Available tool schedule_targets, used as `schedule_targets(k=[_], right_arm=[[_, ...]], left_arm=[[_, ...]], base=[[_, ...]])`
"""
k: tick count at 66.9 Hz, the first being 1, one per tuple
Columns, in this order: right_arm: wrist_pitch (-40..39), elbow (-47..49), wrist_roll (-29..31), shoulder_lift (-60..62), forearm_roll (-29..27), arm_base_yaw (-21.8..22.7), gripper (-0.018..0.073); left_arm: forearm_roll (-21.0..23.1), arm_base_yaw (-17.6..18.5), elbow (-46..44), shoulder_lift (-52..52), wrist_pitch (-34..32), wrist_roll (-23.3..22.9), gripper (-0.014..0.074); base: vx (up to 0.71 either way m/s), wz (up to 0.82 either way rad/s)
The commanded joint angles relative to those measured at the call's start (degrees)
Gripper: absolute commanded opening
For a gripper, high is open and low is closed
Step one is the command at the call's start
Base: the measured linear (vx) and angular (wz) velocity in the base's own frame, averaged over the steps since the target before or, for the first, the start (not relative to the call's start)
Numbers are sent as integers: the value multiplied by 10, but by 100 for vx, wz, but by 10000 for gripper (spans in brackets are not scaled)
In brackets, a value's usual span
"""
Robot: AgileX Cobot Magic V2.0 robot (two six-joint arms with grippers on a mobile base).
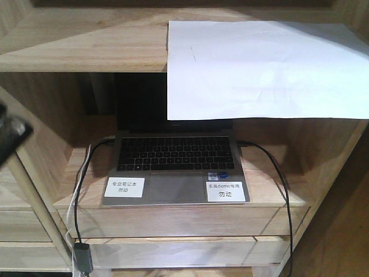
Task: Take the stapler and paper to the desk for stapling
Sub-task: 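Lift the stapler with the left gripper and pull it off the shelf, then reach the right gripper to the white paper edge and pinch it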
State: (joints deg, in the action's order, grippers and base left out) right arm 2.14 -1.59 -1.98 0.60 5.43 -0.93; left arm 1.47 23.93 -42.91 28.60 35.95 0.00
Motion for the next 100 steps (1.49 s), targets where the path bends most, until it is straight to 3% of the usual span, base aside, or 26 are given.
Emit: schedule_targets(k=[1,26,100], right_arm=[[-41,-2,2,9,3,2,-9],[-41,-2,2,9,3,2,-9],[-41,-2,2,8,3,2,-9]], left_arm=[[23,3,33,-38,-84,0,-7],[30,3,165,-129,-94,0,-7],[29,3,171,-130,-76,0,-7]], base=[[0,0],[0,0],[0,0]])
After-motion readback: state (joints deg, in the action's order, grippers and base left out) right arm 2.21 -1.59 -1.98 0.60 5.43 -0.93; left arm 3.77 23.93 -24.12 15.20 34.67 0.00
